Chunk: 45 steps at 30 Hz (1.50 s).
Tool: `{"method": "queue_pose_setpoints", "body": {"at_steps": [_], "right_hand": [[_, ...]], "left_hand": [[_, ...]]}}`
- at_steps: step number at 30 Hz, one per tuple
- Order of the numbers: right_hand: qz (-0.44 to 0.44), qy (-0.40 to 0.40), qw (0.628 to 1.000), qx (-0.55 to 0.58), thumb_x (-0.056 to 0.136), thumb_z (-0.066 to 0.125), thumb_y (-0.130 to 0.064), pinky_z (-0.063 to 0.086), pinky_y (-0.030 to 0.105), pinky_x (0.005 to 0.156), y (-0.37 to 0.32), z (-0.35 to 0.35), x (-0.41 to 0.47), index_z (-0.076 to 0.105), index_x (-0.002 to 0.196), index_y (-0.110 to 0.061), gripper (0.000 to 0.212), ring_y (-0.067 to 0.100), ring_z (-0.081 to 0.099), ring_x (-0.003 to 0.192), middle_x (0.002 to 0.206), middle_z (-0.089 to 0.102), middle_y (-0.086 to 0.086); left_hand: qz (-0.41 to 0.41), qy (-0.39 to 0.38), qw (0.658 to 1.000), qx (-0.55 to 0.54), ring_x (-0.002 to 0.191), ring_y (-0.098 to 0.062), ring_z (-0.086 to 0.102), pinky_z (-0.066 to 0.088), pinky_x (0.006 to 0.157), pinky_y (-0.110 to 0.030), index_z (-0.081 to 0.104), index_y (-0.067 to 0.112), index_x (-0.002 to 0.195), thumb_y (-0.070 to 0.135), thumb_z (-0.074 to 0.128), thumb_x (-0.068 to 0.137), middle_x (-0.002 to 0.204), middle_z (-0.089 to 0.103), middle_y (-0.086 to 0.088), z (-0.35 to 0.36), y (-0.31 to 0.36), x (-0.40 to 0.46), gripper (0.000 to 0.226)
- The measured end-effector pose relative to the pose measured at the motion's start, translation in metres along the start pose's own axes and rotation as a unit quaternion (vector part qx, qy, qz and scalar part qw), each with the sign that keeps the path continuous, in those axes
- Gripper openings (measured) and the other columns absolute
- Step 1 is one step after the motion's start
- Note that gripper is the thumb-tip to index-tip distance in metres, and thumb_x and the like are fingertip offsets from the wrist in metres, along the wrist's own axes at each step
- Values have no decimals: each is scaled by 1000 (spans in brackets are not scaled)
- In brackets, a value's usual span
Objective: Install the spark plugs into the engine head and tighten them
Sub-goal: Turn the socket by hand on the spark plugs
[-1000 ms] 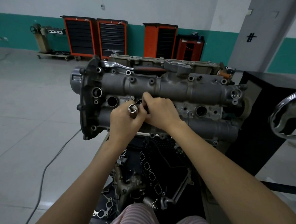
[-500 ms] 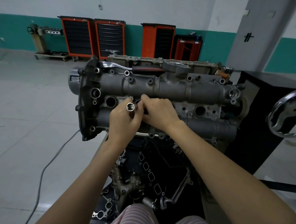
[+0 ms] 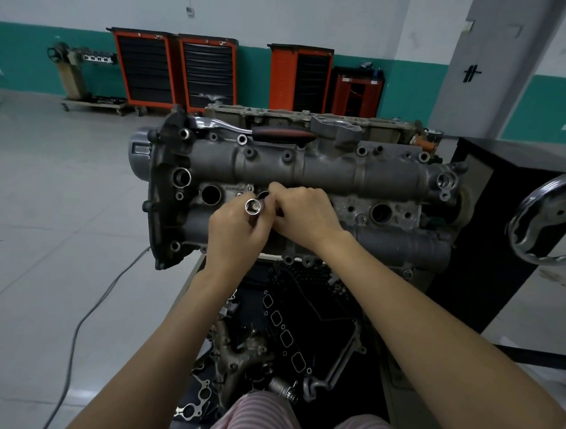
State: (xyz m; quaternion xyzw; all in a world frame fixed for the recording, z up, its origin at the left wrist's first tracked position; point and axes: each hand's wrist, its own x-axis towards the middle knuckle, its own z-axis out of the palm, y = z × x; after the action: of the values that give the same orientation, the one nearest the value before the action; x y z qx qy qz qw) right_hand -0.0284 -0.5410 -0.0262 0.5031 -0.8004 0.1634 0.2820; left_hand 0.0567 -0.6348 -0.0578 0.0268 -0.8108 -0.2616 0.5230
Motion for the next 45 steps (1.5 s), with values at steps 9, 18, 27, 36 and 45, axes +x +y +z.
{"method": "queue_pose_setpoints", "body": {"at_steps": [9,18,27,36,45], "right_hand": [[-36,33,999,-1,80,59,-18,24,28,49,2,2,0,57,78,-8,10,36,59,57,63,64,11],[-27,52,998,-7,78,64,-22,28,27,50,-1,-1,0,60,77,-9,13,34,62,56,63,66,10],[-43,38,998,-11,81,57,-19,25,27,48,1,5,0,53,84,-6,15,36,59,56,64,64,12],[-55,100,993,-3,68,70,-17,34,22,40,-2,1,-2,63,66,-7,12,30,56,38,48,60,9],[-52,16,998,10,84,52,-19,26,30,50,1,4,0,48,93,-4,18,36,59,64,74,64,11]], "left_hand": [[-25,6,1000,-18,47,-8,32,23,49,-21,33,17,58,37,44,86,51,30,13,0,3,0,37],[-12,16,1000,-4,45,-17,35,22,48,-24,37,12,55,34,47,89,48,36,0,1,2,1,42],[-13,12,999,-28,50,-11,33,25,50,-20,36,11,65,37,44,86,56,33,8,-1,3,-2,35],[-20,28,999,0,46,-25,43,28,48,-28,45,-1,54,33,50,90,49,45,-11,0,3,1,49],[-6,13,1000,-17,53,-17,36,23,52,-21,40,9,65,35,44,87,58,37,2,0,4,-3,34]]}}
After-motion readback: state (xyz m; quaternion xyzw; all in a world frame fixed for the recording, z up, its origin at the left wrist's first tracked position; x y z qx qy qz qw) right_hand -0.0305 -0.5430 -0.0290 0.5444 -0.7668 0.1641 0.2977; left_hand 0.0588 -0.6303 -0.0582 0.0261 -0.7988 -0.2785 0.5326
